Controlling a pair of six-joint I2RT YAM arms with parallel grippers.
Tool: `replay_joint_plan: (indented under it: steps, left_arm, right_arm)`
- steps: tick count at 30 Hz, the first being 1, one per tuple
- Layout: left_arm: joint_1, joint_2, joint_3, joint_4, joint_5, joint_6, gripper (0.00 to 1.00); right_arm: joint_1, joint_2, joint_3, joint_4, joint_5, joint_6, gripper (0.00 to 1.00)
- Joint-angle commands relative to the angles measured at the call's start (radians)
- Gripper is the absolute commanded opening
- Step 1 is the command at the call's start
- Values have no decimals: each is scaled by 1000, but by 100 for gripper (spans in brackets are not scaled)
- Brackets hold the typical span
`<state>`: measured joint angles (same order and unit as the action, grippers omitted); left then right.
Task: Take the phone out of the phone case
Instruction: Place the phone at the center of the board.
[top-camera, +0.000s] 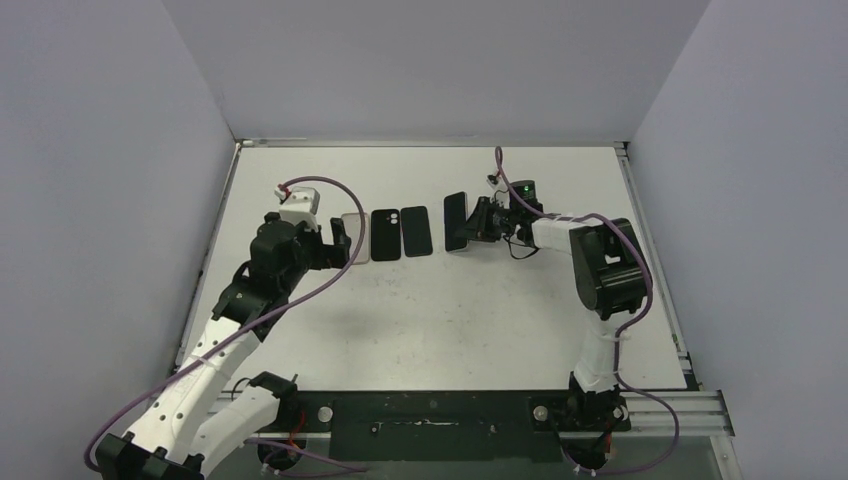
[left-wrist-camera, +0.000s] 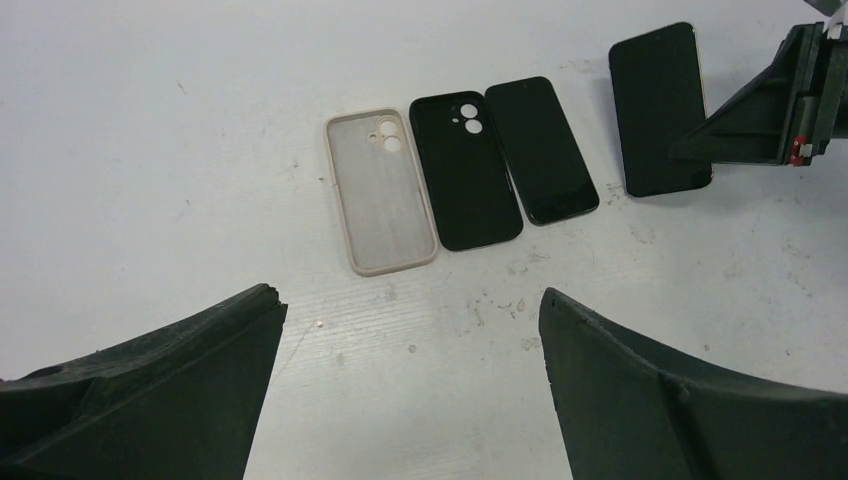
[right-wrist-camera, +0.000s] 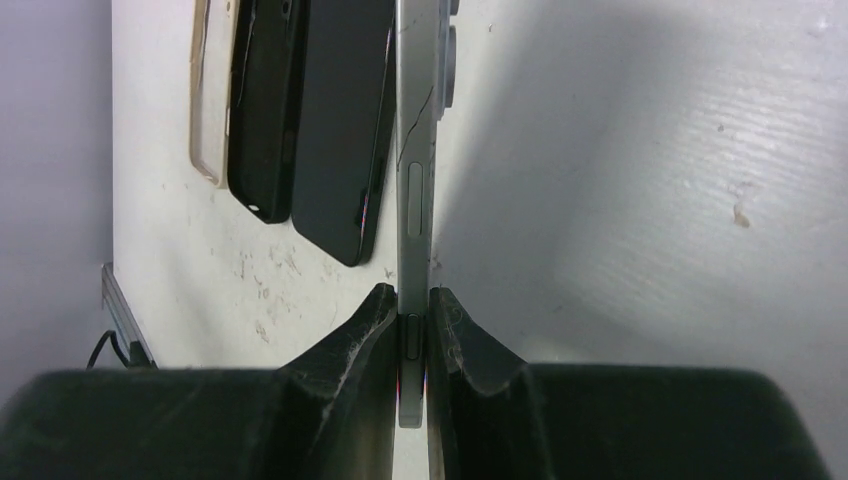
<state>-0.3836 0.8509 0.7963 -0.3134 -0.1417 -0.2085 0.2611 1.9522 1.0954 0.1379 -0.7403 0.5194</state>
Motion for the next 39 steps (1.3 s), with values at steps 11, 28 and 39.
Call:
replay_joint_plan:
  steps: [11,28,39]
  left_arm:
    - [-55,-38,-9,-5,-68,44,97]
    - [-63,-40,-13,0,-61,47,97]
    - [-67,-46,-15,2,-58,47,97]
  right_arm:
    - [10,184,179,44,-143,87,0]
    - [10,204,221,-209,-68,-63,48]
    - [42,123,207,-296,271,-132,60]
